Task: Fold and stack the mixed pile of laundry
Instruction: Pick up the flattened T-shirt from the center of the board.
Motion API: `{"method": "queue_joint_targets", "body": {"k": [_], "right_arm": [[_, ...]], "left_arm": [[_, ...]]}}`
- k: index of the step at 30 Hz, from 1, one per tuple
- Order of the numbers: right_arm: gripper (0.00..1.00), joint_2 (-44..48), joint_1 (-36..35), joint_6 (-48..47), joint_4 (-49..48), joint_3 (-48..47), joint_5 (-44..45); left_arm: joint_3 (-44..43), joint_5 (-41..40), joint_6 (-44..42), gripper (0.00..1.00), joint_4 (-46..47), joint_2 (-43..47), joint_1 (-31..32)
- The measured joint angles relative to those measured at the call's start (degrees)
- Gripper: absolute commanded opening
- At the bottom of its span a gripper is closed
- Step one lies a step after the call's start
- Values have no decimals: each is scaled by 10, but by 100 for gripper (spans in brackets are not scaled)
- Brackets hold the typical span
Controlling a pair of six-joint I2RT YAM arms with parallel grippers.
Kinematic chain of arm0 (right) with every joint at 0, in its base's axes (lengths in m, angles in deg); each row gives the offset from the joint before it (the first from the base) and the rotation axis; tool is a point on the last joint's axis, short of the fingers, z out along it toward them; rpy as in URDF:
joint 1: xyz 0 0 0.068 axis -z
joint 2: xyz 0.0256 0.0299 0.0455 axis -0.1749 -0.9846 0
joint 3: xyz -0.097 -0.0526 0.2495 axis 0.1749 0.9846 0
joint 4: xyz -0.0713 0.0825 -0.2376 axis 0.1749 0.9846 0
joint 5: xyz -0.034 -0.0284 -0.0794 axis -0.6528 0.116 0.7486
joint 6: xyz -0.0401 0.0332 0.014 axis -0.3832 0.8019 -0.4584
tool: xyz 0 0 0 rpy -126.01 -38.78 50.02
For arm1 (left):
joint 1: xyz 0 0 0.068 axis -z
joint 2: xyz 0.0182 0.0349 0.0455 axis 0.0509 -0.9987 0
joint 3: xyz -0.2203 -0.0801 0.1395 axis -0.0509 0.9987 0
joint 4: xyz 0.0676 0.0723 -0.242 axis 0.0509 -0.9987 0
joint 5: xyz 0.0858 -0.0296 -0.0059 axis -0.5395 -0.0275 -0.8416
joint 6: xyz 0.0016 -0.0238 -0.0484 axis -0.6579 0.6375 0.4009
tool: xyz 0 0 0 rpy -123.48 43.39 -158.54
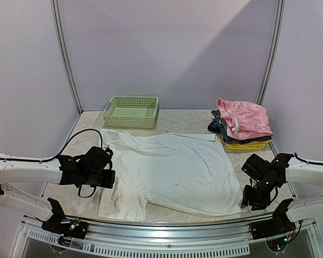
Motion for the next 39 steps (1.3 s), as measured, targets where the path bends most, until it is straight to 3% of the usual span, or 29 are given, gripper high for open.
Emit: {"method": "queue_joint_targets", "body": {"k": [7, 16, 26, 31, 39], "right_arm": [[47, -26, 0, -5, -45, 8, -10], [0, -78, 0, -23, -47, -14, -10], [0, -28, 0, -58, -83, -70, 9], [0, 52, 0, -89, -106, -150, 28], [0, 73, 0, -156, -106, -301, 64]], "left_arm": [[0, -2, 0, 0, 0, -5, -1], [0, -9, 0, 0, -5, -2, -1], [-21, -17, 0, 0, -72, 65, -2], [-97, -42, -3, 0, -150, 129, -2], [-237, -98, -15, 0, -255, 190, -3]]}}
